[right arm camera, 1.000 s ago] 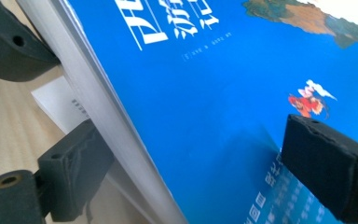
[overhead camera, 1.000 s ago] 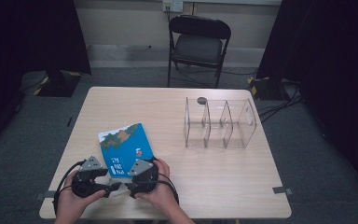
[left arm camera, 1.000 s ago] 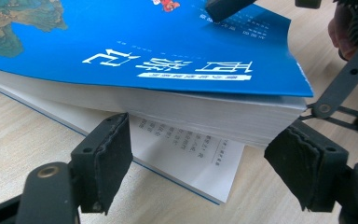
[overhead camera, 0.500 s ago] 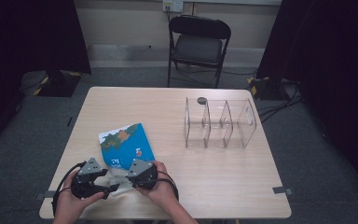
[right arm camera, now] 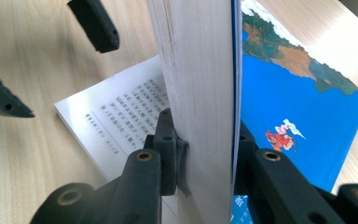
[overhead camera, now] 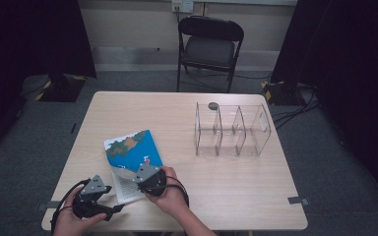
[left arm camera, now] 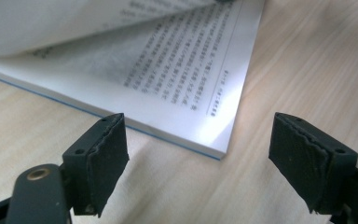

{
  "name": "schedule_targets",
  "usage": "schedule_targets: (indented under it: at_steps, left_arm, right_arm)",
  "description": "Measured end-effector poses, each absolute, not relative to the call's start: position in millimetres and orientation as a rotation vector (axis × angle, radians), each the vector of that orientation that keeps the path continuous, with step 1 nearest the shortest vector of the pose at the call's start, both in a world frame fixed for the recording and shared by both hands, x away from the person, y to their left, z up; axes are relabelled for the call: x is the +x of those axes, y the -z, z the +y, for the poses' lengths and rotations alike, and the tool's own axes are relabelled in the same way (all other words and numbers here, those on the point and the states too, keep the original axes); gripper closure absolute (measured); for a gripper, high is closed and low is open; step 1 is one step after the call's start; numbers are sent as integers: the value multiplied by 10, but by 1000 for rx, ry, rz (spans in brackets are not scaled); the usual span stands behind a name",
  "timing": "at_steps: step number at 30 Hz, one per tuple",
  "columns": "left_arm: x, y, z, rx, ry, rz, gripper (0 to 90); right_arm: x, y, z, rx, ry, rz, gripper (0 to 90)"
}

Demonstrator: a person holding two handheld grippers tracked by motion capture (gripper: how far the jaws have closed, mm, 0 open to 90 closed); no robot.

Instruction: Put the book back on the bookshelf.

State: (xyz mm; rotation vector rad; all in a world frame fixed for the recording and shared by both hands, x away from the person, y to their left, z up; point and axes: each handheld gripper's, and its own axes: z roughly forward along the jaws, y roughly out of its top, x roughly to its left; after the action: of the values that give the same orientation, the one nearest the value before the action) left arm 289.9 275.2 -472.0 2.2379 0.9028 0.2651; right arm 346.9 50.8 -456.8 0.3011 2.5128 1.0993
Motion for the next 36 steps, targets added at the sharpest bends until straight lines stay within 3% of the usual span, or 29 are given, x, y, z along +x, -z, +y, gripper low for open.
schedule_targets:
  at_steps: [29, 36]
  left_arm:
    - [2786, 4870, 2741, 2265, -257, 914, 203]
    - [2848, 4925, 2669, 2256, -321, 930, 152]
  right_arm:
    - [3601, 4057, 569, 415, -1063, 2560, 734]
    - [3615, 3970, 590, 424, -1040, 2571, 734]
